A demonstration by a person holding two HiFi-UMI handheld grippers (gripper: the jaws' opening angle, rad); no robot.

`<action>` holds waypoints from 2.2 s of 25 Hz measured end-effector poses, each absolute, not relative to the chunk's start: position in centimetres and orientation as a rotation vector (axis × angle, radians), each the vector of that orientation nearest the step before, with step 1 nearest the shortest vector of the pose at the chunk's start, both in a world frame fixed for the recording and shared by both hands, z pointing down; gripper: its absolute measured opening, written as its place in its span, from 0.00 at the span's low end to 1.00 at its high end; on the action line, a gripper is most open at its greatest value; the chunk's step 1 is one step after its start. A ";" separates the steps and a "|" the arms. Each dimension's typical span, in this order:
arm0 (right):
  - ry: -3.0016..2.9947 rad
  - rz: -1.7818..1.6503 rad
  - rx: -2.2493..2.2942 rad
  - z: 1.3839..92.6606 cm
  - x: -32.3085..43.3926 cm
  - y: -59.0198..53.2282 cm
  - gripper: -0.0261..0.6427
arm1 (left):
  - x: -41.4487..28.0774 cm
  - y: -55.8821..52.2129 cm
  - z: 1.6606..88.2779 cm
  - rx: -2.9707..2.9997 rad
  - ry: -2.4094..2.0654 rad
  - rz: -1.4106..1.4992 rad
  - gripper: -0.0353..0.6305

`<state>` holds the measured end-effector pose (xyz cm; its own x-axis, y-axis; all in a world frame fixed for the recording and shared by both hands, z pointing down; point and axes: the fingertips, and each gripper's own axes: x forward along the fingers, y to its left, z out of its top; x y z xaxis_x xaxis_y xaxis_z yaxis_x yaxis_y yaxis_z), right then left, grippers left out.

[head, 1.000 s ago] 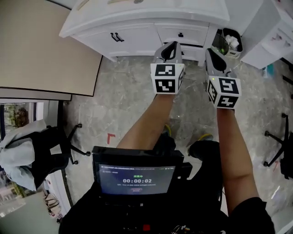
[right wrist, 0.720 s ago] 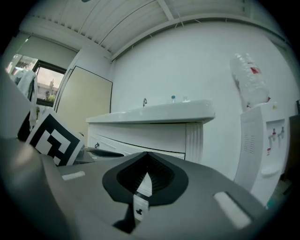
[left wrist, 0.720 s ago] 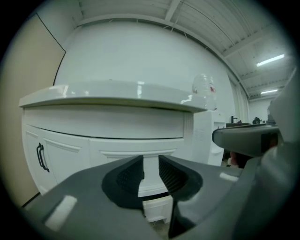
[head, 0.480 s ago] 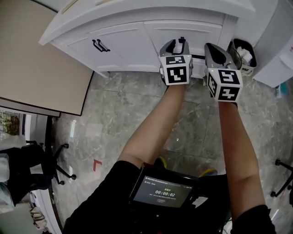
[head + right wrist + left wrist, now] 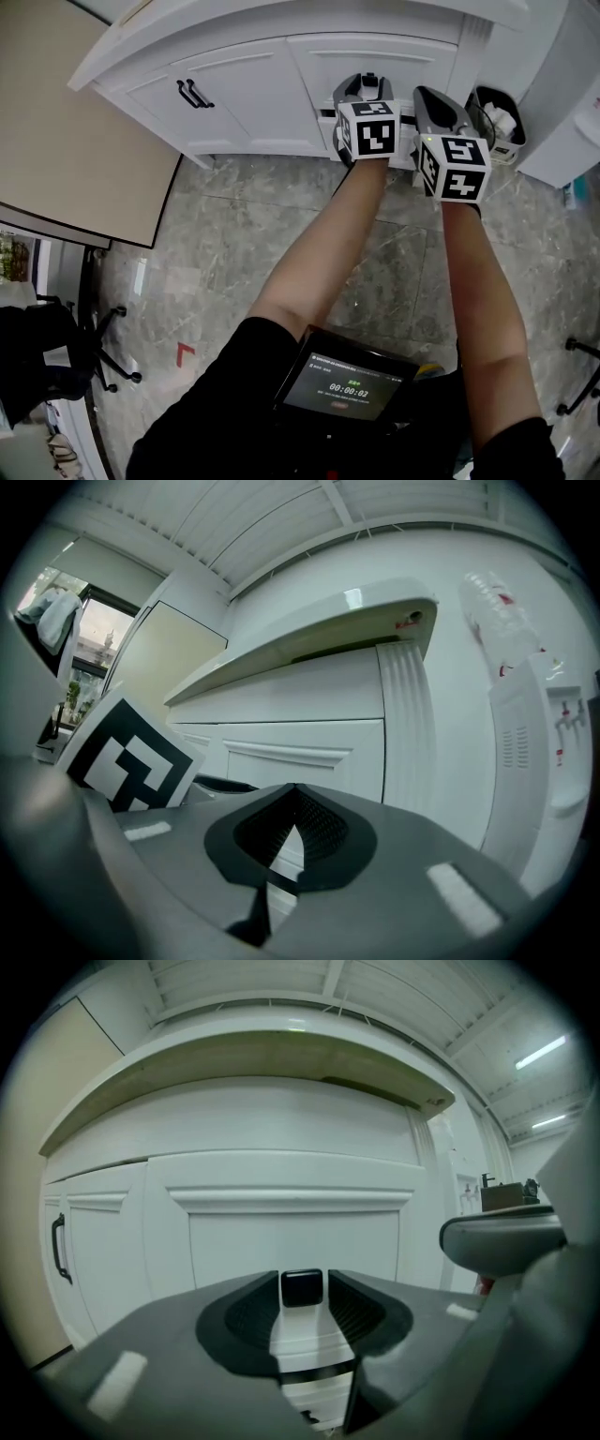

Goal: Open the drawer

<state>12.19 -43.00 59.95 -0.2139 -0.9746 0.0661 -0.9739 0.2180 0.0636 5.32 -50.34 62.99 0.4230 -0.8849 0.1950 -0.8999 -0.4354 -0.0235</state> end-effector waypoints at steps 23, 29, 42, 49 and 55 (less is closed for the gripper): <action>-2.388 -0.057 1.930 59.3 12.4 -38.9 0.07 | 4.2 -46.6 63.1 2.594 -1.587 0.217 0.24; -2.412 -0.059 1.918 58.8 11.5 -37.2 0.07 | 3.7 -43.9 63.1 2.604 -1.564 0.219 0.24; -2.473 -0.078 1.893 58.0 9.3 -32.9 0.07 | 2.4 -37.7 63.0 2.621 -1.505 0.196 0.24; -2.489 -0.078 1.889 57.6 9.2 -31.8 0.07 | 2.2 -36.3 62.8 2.623 -1.489 0.207 0.24; -2.506 -0.076 1.881 58.0 8.8 -31.7 0.07 | 1.9 -36.0 63.0 2.626 -1.515 0.178 0.24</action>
